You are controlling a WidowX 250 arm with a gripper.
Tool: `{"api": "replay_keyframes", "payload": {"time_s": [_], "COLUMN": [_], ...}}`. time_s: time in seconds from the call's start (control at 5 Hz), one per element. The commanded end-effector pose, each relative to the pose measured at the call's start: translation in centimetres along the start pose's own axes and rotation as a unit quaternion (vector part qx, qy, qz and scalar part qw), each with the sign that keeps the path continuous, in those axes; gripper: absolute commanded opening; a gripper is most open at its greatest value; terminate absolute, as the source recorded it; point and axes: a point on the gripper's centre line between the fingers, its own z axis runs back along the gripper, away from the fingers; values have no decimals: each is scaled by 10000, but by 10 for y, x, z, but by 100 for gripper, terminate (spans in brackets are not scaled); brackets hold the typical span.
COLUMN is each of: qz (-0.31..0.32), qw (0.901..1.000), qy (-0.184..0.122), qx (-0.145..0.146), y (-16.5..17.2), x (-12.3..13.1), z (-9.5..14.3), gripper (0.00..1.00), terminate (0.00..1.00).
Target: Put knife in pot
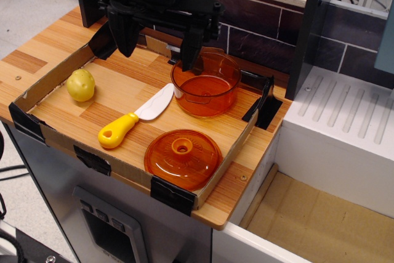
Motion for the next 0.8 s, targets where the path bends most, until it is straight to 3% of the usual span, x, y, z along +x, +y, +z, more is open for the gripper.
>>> {"api": "replay_keyframes", "payload": {"time_s": [0.0, 0.2, 0.4, 0.6], "qz": [0, -531, -947, -1171], "qw": [10000, 9980, 9931, 9900], "qy": [0, -310, 270, 290], "qx": [0, -114, -634, -735], "y": [0, 18, 36, 55], "x": [0, -5, -1, 5], "z": [0, -14, -25, -36], "gripper": [100, 100, 100, 100], "terminate": [0, 0, 0, 0]}}
